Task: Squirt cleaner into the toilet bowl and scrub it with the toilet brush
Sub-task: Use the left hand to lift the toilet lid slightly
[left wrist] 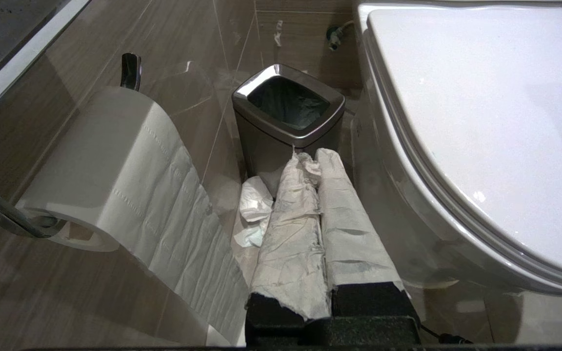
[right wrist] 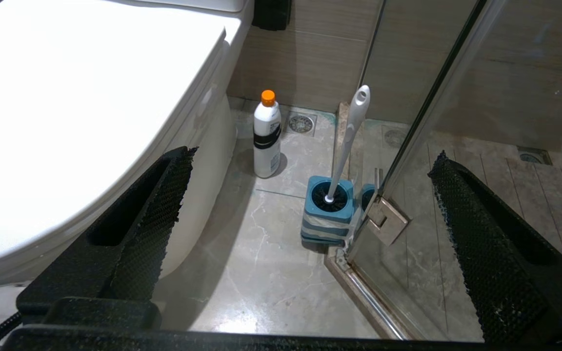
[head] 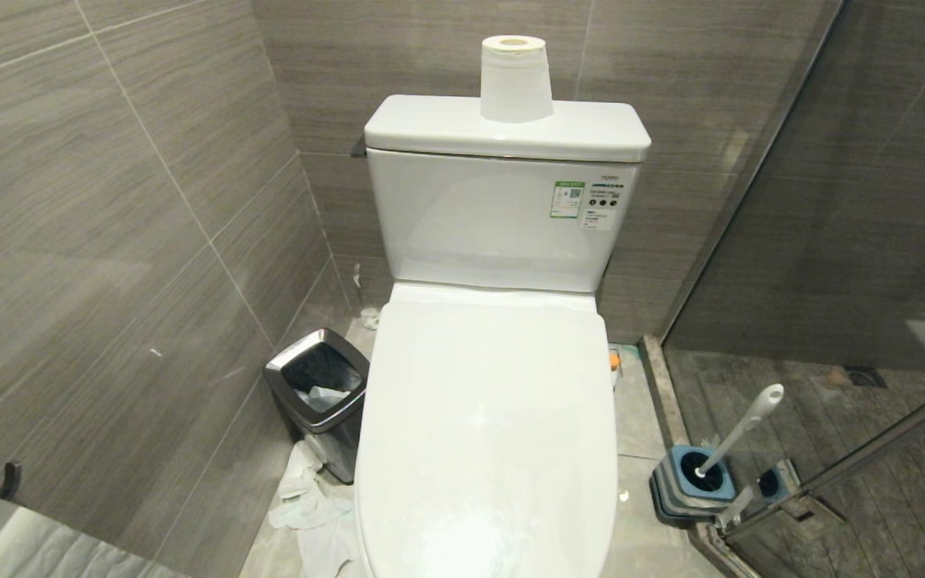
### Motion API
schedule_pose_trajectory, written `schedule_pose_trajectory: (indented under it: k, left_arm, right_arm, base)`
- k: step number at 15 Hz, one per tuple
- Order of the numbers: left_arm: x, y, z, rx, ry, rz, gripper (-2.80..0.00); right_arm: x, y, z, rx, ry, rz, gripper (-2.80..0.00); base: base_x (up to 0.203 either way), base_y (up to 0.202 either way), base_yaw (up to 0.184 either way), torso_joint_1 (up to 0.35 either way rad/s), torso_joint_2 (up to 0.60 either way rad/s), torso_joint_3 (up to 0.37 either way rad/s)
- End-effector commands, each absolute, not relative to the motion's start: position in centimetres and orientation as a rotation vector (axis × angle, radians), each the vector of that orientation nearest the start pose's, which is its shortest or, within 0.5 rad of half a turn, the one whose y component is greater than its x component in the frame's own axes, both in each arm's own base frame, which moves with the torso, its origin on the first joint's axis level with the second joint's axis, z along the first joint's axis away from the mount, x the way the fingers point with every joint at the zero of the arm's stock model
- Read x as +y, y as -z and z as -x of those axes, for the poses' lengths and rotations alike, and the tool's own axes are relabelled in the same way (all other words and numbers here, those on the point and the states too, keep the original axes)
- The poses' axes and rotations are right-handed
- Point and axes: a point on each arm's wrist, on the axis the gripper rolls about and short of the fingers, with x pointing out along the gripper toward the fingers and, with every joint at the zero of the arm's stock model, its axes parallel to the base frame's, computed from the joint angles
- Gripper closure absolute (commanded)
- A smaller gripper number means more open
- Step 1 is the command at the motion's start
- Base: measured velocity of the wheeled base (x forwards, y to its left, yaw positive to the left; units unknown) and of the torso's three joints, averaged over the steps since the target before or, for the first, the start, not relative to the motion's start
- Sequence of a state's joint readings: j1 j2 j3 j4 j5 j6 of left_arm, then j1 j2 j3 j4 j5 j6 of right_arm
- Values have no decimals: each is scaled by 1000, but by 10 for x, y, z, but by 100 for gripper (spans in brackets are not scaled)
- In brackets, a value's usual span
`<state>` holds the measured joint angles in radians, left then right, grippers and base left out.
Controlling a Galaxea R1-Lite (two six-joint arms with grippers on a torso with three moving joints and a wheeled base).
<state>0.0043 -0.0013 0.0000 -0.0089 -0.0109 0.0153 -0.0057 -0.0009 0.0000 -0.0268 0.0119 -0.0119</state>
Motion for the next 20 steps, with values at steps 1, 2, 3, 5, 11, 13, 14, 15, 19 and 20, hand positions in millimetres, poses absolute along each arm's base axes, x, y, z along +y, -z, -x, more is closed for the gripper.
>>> schedule_pose_trajectory:
  k: [1,2,3,5,11,13,14,15,19,20]
  left_arm:
    - [0,-74,22,-3,6,-15,0]
    - [0,-74,22,-3,6,-15,0]
    - [0,-74,22,-3,6,-15,0]
    - [0,-74,22,-3,6,-15,0]
    - [0,-74,22,-3,6,-15,0]
    - [0,-74,22,-3,6,-15,0]
    - [0,-74,22,-3,6,-15,0]
    - [0,-74,22,-3,6,-15,0]
    - [0,-74,22,-2,3,-14,0]
    - [0,-74,22,-3,3,-13,0]
  right_arm:
    - [0,-75,22,-18,-6,12,-280]
    - [0,-75,22,-18,-6,12,-280]
    - [0,-75,22,-18,-6,12,-280]
    - [0,-75,22,-19,-6,12,-280]
    - [0,-75,22,-19,-4,12,-280]
    - [0,-75,22,-20,-4,12,-280]
    - [0,-75,22,-20,-4,12,-280]
    - [0,-75,22,-18,-4,12,-280]
    - [0,-75,22,-20,-4,11,-280]
    - [0,-75,22,-20,-4,11,-280]
  base:
    - [0,0,0,0,0,0]
    - [0,0,0,0,0,0]
    - [0,0,0,0,0,0]
    - [0,0,0,0,0,0]
    - [0,0,0,0,0,0]
    - [0,0,0,0,0,0]
    - [0,0,0,0,0,0]
    - [0,0,0,0,0,0]
    - [0,0,0,0,0,0]
    - [0,0,0,0,0,0]
